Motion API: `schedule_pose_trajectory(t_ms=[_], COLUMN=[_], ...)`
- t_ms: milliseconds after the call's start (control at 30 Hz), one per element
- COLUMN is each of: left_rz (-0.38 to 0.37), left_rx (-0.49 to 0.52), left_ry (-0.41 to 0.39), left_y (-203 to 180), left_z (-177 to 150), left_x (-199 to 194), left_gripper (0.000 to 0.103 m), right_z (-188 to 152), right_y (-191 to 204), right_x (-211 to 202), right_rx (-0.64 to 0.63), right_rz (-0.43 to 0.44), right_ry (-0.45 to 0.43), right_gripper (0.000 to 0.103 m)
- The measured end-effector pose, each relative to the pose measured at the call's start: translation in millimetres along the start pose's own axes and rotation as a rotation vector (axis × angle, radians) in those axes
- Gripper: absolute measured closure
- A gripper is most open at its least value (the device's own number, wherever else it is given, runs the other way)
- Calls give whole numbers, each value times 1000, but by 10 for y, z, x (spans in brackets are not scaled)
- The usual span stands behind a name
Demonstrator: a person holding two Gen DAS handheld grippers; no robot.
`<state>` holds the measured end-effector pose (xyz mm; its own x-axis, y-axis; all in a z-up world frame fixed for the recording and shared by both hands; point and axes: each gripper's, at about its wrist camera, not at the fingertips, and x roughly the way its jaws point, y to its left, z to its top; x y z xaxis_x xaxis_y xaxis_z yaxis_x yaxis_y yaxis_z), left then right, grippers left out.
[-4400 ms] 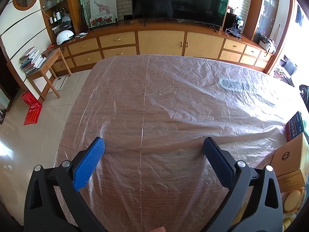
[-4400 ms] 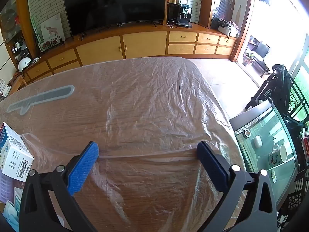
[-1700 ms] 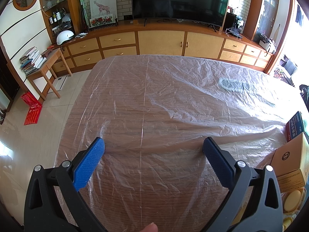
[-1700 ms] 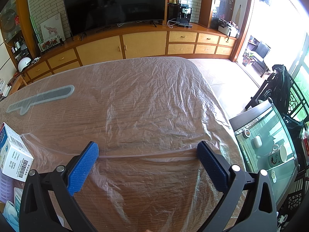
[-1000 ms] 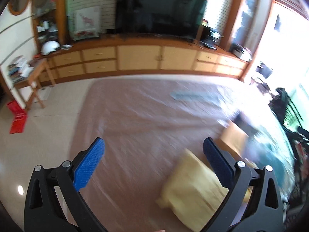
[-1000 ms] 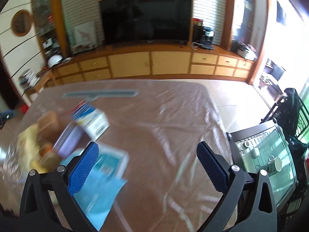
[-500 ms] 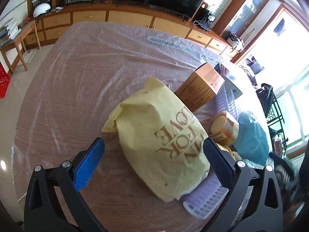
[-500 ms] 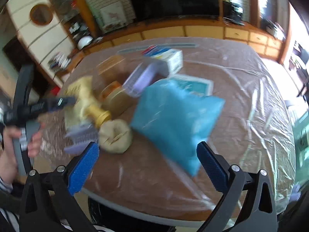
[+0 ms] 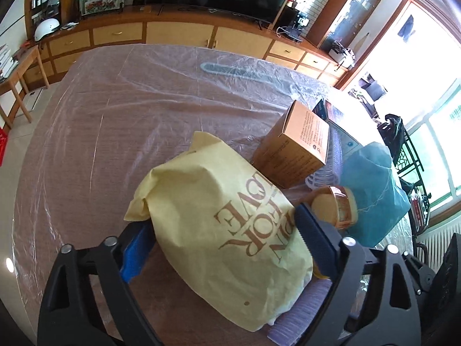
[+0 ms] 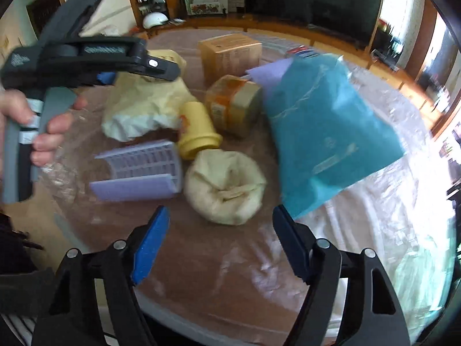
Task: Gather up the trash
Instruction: 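Grasp the yellow printed bag with the left tool while the right tool grasps the beige crumpled bag, then carry both bags to the black bin while the right tool releases the beige bag inside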
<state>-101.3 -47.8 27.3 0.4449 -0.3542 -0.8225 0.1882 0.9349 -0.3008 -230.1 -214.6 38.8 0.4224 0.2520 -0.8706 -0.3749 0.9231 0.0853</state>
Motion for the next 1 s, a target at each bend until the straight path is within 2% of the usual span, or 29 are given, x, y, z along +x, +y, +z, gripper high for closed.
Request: schedule_pose_trajectory(t_ms=[133,267,367,400,500,633,800,1000], left_rz=[-18,-47,-86,-104,-129,-152,-168,-141], left_rx=[8,-5,-47,-70,-94,-101,-133,-82], left_ry=[-1,-1,34,36,22,6,-35,-70], left_y=[-14,41,126,165,210,245,310,217], left_z=[15,55,55,40,2,-42,-72,-164], left_x=[-30,-43,12,31,16,-45,-185,-418], left_gripper=[18,18,15,15,21,36,39,40], right_z=[25,134,258,281,280,233,229,112], right_y=[115,91,24,-44,-80,-204,-362,-447], right_x=[57,168,234,256,218,140,51,-145], right_rx=[-15,17,18,15,17,48,79,98], right_rz=[-14,11,26,26,44,81,83,86], right_ry=[-7,-15,-17,-18,-30,-61,-81,-107], right_gripper=[30,29,30,33,53,53,53,53])
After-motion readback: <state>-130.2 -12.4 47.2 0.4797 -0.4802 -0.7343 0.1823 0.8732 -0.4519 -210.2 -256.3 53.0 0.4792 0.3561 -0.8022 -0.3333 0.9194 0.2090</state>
